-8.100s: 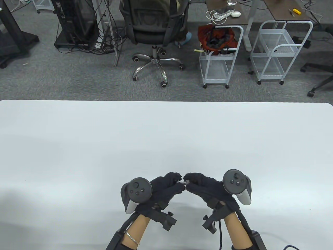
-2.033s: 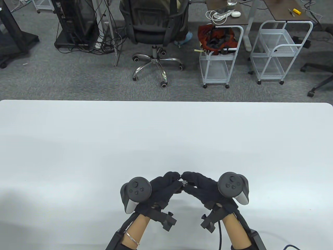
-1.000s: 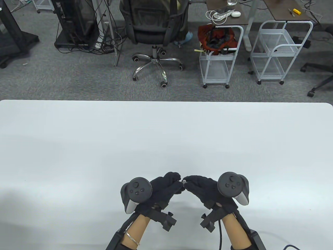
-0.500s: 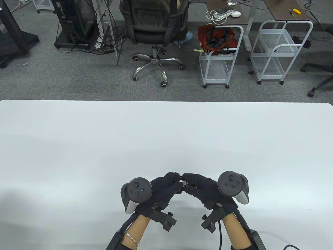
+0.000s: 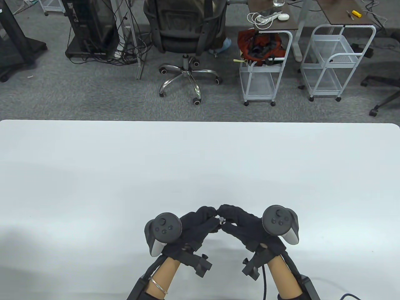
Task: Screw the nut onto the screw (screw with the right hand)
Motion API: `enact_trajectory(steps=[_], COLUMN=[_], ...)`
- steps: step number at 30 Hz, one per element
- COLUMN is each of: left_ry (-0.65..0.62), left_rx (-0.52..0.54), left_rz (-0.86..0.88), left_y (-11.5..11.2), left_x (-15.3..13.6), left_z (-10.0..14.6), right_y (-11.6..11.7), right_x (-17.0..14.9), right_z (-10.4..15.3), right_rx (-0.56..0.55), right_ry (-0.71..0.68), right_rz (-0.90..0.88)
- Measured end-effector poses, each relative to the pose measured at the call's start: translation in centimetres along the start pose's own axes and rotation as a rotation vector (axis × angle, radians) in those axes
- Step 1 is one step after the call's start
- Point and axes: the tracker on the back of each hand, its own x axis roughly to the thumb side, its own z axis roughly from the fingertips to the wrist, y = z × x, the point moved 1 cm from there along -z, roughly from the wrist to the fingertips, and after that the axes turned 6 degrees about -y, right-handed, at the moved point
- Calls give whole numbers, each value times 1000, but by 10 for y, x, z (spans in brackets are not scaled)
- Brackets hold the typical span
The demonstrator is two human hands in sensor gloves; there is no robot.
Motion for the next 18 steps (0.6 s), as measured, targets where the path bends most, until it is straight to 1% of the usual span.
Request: enact_trajectory(steps=[2, 4, 6, 7, 10, 11, 12, 14, 15, 18], left_ry=[0, 2, 6, 4, 1, 3, 2, 5, 2, 1], left_rx=[10, 6, 8, 4, 11, 3, 3, 12, 9, 25], left_rz=[-8, 2, 8, 9, -7, -3, 2, 8, 7, -7], left_y=[2, 2, 1, 1, 1, 1, 1, 1, 1, 2], left_x=[-1, -2, -2, -1, 0, -1, -1, 0, 0, 1], left_z=[0, 0, 0, 0, 0, 0, 0, 0, 0, 0], right_y=[-1, -2, 1, 1, 0, 0, 0, 1, 3, 1], right_x=[-1, -2, -1, -1, 0, 0, 0, 1, 2, 3], right_z=[1, 2, 1, 0, 1, 1, 2, 1, 1, 0], right_rx=[-21, -41, -1, 12, -47, -50, -51, -14, 5, -38], right_ry=[17, 16, -4, -6, 4, 7, 7, -8, -1, -16], right_rz=[43, 12, -33, -28, 64, 64, 50, 15, 23, 118])
